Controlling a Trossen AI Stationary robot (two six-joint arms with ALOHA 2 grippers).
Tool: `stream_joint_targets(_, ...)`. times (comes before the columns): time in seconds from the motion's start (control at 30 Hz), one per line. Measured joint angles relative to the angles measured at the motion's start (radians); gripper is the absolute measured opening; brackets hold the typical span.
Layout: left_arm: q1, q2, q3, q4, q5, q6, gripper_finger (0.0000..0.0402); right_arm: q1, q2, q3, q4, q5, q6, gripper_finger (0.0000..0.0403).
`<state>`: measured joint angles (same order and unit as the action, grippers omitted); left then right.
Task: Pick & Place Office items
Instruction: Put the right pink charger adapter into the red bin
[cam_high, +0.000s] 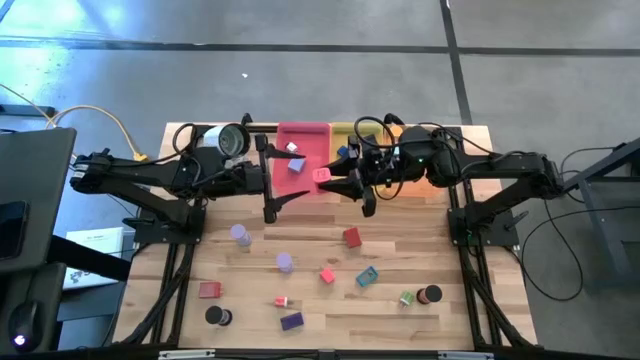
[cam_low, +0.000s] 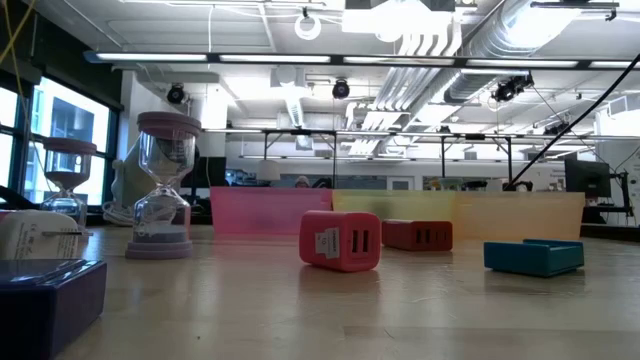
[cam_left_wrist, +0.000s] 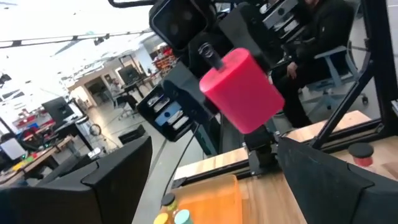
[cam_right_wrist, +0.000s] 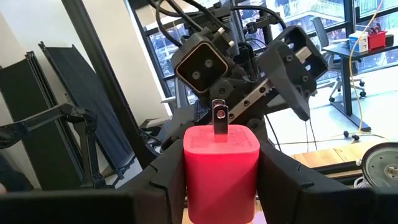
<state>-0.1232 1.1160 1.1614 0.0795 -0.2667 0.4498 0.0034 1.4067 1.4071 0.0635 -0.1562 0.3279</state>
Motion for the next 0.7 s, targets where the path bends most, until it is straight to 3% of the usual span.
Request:
stream_joint_targets(0.27,-0.018,0.011,0.001,-0.002,0.001,0.101,0.0340,-0.015,0.019,0.001,0.020,-0.003,0.014,0.0139)
stream_joint_targets(0.7,-0.024,0.039,0.003,0.007,-0.019,0.179,0.0340,-0.046,0.087,0.001,0.068,-0.113,0.095,0.0140)
